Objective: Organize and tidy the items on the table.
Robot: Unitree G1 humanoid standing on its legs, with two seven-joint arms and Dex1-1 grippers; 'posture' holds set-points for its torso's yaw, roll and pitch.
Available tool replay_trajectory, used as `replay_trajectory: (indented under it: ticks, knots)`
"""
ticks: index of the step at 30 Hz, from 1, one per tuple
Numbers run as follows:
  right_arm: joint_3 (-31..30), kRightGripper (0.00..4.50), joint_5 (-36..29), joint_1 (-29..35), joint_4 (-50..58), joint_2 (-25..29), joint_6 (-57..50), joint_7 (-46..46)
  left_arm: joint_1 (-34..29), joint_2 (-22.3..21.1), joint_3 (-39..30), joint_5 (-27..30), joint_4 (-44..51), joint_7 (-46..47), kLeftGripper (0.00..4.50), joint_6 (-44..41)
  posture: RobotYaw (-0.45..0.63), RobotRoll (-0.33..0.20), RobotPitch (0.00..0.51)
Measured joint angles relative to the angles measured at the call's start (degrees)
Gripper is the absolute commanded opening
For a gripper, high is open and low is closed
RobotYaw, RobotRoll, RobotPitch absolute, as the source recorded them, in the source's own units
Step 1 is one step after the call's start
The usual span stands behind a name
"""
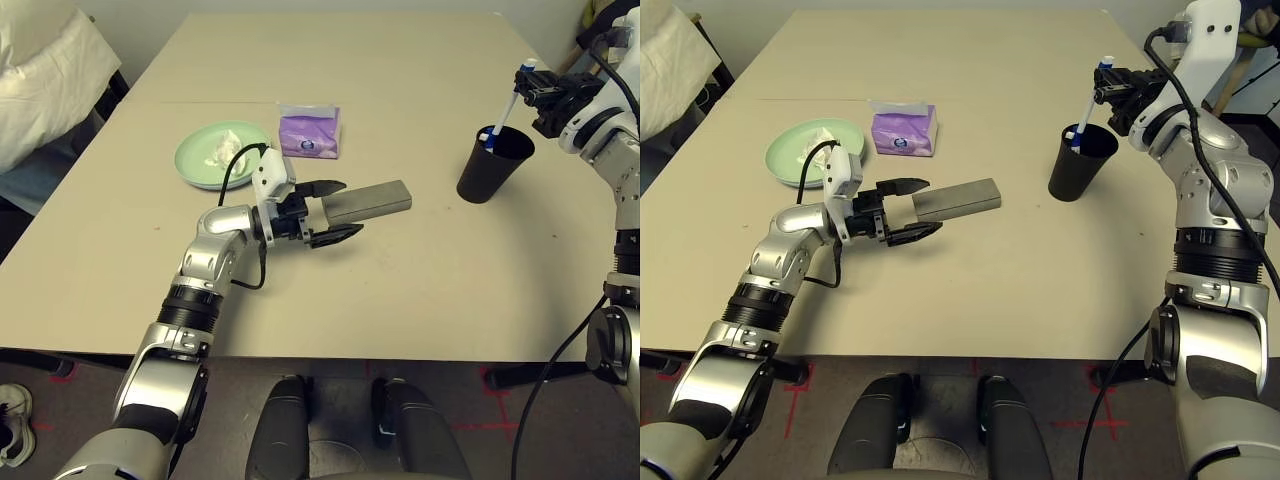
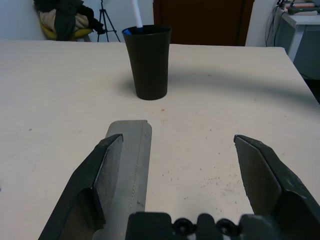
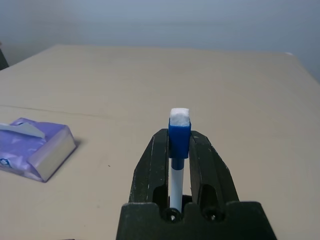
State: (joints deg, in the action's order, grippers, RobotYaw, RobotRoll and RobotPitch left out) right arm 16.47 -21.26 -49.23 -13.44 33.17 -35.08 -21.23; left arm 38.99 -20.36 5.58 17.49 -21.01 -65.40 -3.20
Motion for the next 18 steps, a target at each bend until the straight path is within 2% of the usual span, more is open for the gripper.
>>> replay_trajectory:
  ticks: [13,18]
  knots:
    - [-0.35,0.41,0.16,0.88,1.95,-0.13,-1.79,0.79,0.01,-0.02,-0.01,0.0,-0.17,-0.34,4.5,0.04,0.14,0.0,0.088]
    - [-1.39,2.28,0.74,1.16,2.32,-0.12,-2.38,0.42,0.02,-0.02,-0.01,0.0,-0.32,-0.37,4.5,0.08,0.13,0.0,0.088]
